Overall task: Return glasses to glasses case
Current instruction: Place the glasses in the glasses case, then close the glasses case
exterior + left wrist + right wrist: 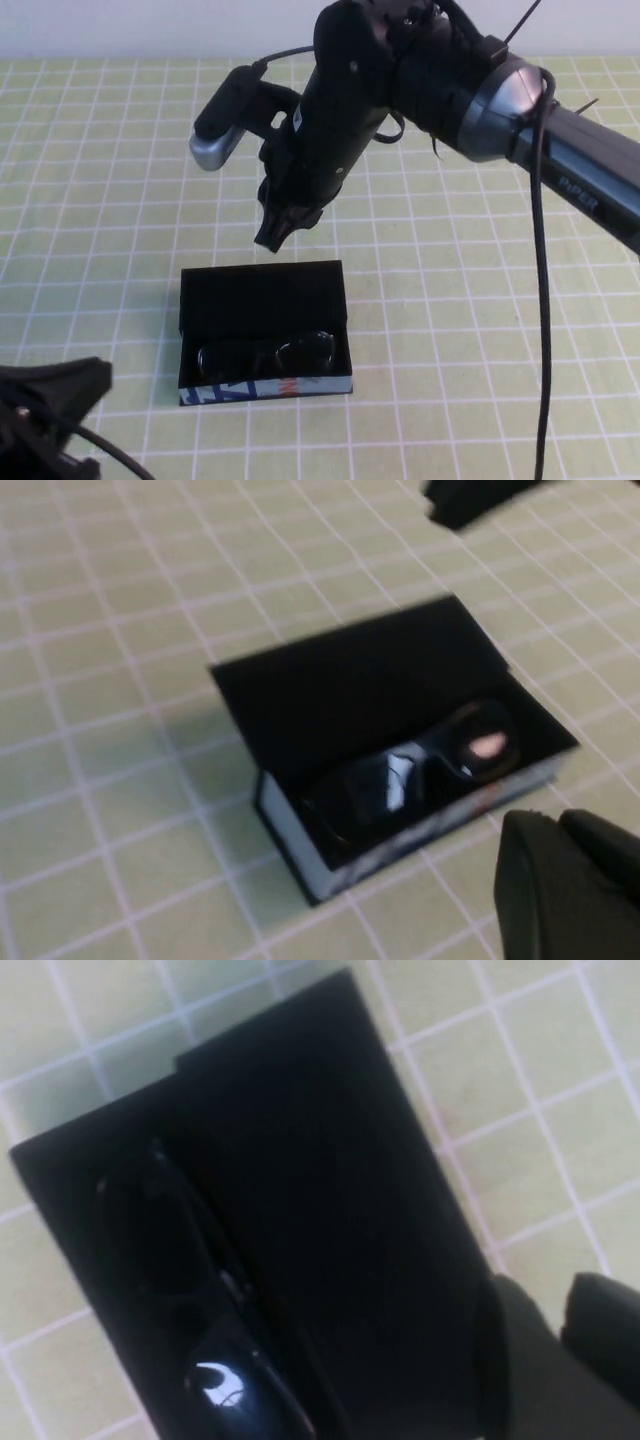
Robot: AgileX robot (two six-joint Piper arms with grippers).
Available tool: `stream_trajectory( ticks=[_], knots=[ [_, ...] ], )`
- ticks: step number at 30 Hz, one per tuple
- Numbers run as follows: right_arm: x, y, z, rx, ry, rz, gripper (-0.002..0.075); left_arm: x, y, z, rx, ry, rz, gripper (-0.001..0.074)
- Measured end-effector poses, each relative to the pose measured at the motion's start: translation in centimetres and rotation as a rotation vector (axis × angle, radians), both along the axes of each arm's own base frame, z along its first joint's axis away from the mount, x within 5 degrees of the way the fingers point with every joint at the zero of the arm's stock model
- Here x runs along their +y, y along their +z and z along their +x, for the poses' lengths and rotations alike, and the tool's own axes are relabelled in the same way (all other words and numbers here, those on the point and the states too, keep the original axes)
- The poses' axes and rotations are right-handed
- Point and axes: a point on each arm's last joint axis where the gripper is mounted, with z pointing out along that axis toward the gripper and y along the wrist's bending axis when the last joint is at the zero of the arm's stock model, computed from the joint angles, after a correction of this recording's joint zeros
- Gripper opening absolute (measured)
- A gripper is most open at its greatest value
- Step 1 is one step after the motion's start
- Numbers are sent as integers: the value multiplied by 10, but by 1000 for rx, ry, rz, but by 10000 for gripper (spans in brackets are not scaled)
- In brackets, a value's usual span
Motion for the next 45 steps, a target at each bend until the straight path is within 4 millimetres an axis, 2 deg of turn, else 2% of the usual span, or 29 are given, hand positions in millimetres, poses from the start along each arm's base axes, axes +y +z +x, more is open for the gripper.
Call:
stream_trajectory(
  ticks=[2,5,12,14,17,24,30,38,45],
  knots=[
    [-9,0,7,16,-50,7,46,-9,-7,7,70,-76,-5,-1],
    [-28,0,22,69,-126,46,1,-17,-17,19,142,-121,-2,-1],
    [-65,2,52,176,-271,202,-13,-35,-38,42,219,-172,28,-1],
    [-74,-3,61,199,-309,229,-14,-43,-45,45,225,-188,41,-1],
    [-80,-20,74,234,-347,237,-15,-54,-57,51,236,-186,66,-1],
    [-74,-80,97,320,-400,244,-15,-69,-85,64,306,-151,137,-1],
    [-68,-116,102,383,-389,238,-15,-69,-105,75,339,-91,208,-1],
    [-63,-118,97,469,-298,301,-16,-68,-121,81,359,-74,279,-1],
    [-58,-113,91,525,-233,356,-15,-74,-114,89,329,-78,267,-1]
  ],
)
